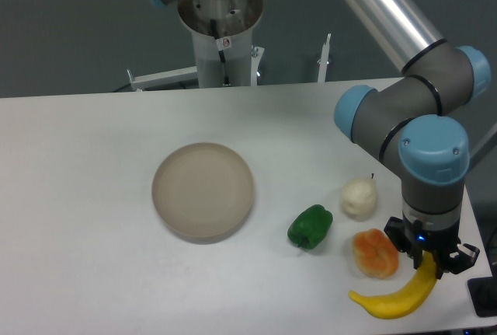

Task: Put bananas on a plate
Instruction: 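Close the gripper on the yellow banana and lift it slightly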

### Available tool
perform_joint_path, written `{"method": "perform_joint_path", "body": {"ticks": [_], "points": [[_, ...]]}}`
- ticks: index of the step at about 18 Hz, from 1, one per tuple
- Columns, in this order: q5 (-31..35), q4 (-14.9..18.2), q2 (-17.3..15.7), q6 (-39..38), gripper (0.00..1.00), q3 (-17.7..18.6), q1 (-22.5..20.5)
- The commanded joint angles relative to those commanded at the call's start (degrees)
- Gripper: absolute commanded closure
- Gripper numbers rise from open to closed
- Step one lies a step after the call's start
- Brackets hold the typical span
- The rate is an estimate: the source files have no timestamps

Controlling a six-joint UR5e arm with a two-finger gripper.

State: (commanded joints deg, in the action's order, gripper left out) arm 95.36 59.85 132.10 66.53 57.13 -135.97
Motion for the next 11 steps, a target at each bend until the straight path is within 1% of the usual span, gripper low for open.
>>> {"method": "perform_joint_path", "body": {"ticks": [6,9,11], "points": [[-0.17,0.09,-1.14,-0.09,0.79,1.14,0.17],[0.0,0.18,-2.37,-0.44,0.78,2.37,0.7],[0.0,0.26,-3.51,-0.88,0.78,3.86,0.79]]}}
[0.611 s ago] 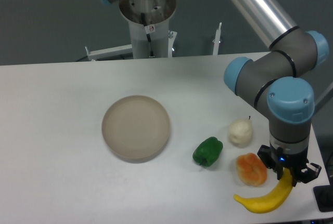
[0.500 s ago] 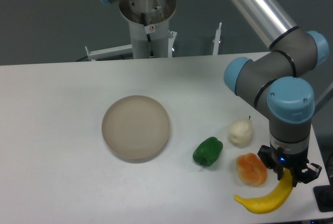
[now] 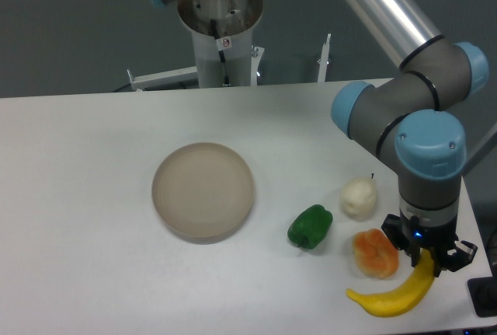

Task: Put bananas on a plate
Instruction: 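Close the gripper on the yellow banana and lift it slightly, then carry the held banana over the green pepper toward the beige plate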

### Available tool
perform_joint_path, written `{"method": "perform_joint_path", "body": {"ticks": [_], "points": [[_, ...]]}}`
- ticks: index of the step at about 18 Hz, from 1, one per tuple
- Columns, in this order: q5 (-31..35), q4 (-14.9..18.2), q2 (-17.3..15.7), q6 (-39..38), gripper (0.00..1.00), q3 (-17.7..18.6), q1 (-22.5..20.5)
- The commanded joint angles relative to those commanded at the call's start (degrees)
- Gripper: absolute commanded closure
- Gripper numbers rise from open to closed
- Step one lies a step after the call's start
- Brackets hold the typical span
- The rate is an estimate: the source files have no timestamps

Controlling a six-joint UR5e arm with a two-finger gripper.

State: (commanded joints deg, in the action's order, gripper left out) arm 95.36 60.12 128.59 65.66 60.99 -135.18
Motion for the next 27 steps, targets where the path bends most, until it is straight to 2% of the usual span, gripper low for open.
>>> {"method": "perform_joint_path", "body": {"ticks": [3,7,12,15,16,19,24,27], "points": [[0.09,0.09,-1.67,-0.35,0.78,2.37,1.23],[0.0,0.7,-5.97,-3.51,0.78,6.23,1.67],[0.0,6.67,-12.82,-5.1,0.79,12.47,2.72],[-2.45,6.94,-16.34,-10.26,0.79,16.96,3.69],[-3.94,6.77,-16.87,-13.24,0.82,18.36,3.95],[-5.8,7.21,-18.37,-19.77,0.82,21.18,5.79],[-5.89,7.38,-20.74,-20.56,0.81,27.59,7.73],[-6.06,6.77,-22.76,-20.92,0.81,33.39,8.17]]}}
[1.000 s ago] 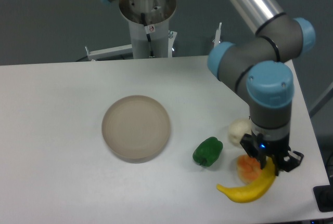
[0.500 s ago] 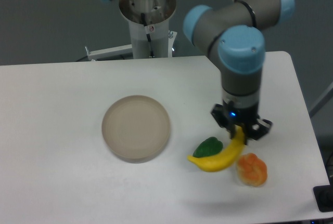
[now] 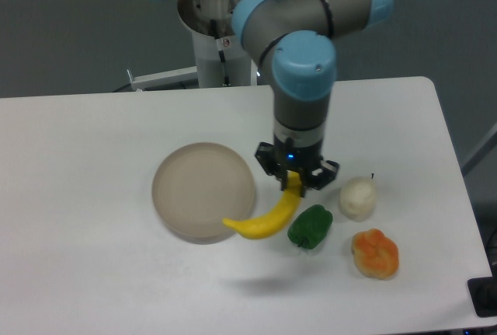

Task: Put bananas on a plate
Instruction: 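Carry the held banana over the green pepper toward the beige plate, then lower the banana onto the plate and open the gripper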

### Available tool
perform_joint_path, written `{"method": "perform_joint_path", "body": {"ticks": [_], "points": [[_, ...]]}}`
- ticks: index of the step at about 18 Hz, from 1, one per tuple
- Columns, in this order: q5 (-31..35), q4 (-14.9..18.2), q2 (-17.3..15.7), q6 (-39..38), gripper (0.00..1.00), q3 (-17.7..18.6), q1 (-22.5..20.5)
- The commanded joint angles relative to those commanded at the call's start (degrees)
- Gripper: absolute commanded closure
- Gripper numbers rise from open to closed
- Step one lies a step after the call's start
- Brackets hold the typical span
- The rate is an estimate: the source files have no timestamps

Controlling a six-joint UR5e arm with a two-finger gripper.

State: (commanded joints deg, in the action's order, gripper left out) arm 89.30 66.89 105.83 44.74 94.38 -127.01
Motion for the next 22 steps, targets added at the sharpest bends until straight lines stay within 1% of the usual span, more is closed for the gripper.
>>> {"method": "perform_joint_path", "body": {"ticks": [2,7,10,12,14,19,22], "points": [[0.43,-0.35,-0.18,0.35,0.81,2.38,0.79],[0.87,-0.27,0.43,-0.87,0.8,4.94,3.87],[0.53,-2.45,0.78,-7.36,0.8,6.69,5.54],[0.61,-3.69,0.96,-8.44,0.79,8.45,5.89],[0.61,-5.79,1.4,-8.53,0.78,9.77,5.98],[0.61,-6.42,1.66,-8.61,0.78,11.61,6.16],[0.79,-6.5,1.75,-8.53,0.77,11.79,7.03]]}}
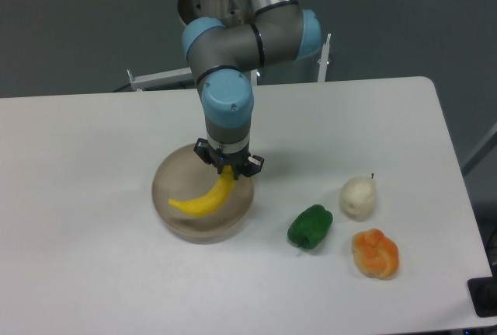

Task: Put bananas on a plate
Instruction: 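Lower the banana onto the plate and open the gripper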

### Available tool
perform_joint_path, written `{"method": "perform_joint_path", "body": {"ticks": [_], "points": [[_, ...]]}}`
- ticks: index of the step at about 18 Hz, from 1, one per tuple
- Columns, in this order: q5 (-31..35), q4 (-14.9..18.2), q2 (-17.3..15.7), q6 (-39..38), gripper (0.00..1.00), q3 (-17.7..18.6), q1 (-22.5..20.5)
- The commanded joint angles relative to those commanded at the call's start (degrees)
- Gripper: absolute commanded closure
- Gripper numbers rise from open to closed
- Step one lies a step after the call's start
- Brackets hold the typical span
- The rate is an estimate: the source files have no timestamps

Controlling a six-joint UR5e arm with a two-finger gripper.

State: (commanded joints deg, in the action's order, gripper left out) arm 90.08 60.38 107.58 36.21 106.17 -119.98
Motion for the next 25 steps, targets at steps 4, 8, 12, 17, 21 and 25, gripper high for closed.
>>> {"method": "perform_joint_path", "body": {"ticks": [4,8,12,17,21,25], "points": [[0.0,0.09,1.93,-0.87,0.77,0.0,1.14],[-0.17,-0.27,2.64,-3.25,0.77,-0.35,1.24],[-0.17,-0.35,3.42,-3.25,0.73,-0.52,1.59],[0.0,-0.7,3.78,-3.16,0.67,-0.79,1.59],[0.0,-0.88,3.87,-2.81,0.58,-0.7,1.5],[0.0,-0.88,3.78,-2.64,0.55,-0.61,1.5]]}}
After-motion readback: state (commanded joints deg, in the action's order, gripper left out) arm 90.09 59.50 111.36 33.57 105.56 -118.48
